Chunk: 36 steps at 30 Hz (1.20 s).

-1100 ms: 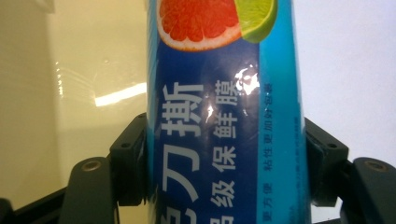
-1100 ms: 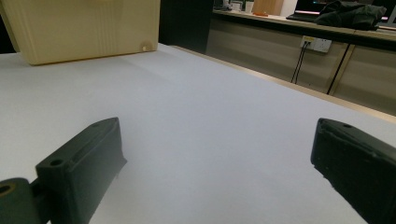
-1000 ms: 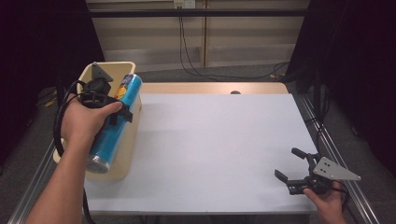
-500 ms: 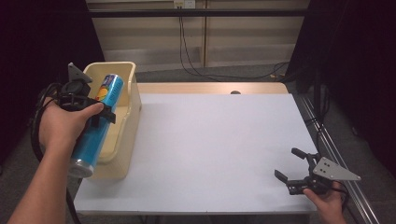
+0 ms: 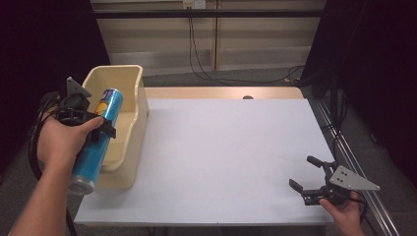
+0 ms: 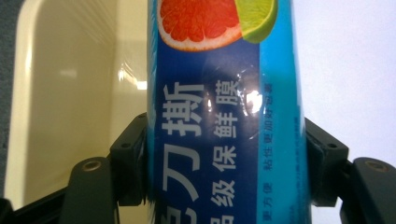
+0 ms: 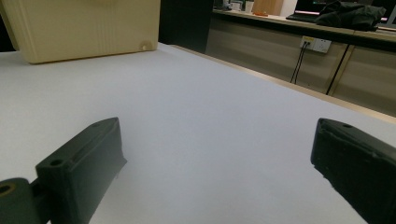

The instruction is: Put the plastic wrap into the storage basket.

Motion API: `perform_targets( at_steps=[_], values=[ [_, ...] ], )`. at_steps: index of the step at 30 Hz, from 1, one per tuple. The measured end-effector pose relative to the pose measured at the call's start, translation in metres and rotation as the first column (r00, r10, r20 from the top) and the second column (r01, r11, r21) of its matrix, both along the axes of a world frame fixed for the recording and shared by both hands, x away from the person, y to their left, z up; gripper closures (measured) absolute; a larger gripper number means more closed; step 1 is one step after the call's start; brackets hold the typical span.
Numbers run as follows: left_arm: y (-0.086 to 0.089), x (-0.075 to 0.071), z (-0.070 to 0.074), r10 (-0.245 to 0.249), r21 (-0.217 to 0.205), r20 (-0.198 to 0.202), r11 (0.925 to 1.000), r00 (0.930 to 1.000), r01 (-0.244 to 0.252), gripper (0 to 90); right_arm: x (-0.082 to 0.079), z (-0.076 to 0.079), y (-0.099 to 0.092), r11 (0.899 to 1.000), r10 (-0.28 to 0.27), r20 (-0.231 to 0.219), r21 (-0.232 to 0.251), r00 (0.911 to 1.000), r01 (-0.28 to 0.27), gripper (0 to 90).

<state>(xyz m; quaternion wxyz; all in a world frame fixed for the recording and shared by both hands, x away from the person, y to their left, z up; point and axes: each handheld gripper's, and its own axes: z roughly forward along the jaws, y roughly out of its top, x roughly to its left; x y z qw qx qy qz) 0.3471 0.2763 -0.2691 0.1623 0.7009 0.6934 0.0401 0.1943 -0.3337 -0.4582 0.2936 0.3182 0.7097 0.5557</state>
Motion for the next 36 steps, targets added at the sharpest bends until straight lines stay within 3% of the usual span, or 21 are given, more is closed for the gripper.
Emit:
perform_targets(
  at_steps=[4, 5, 17, 24, 36],
  values=[
    [-0.001, 0.001, -0.005, 0.008, 0.04, -0.022, 0.9992, 0.9997, -0.007, 32.0, 0.0, 0.0, 0.0, 1.0, -0.002, -0.001, 0.002, 1.0, 0.002, 1.9],
    [0.0, 0.002, -0.007, 0.011, 0.022, -0.026, 0.9997, 0.9996, -0.011, 31.9, 0.0, 0.0, 0.0, 1.0, -0.001, -0.001, 0.003, 1.0, 0.001, 1.9],
    [0.0, 0.006, -0.019, 0.027, 0.037, -0.057, 0.999, 0.998, -0.025, 31.8, 0.0, 0.0, 0.001, 1.0, 0.001, -0.001, 0.001, 1.0, -0.001, 1.9],
    [-0.003, 0.01, -0.026, 0.036, 0.024, -0.092, 0.9992, 0.9951, -0.034, 31.8, 0.001, 0.0, 0.0, 1.0, 0.003, 0.001, -0.004, 1.0, -0.003, 1.9],
    [-0.004, 0.01, -0.025, 0.061, 0.034, -0.118, 0.9977, 0.9911, -0.058, 31.4, 0.001, 0.0, 0.0, 1.0, 0.002, 0.001, -0.004, 1.0, -0.002, 1.9]
  ],
)
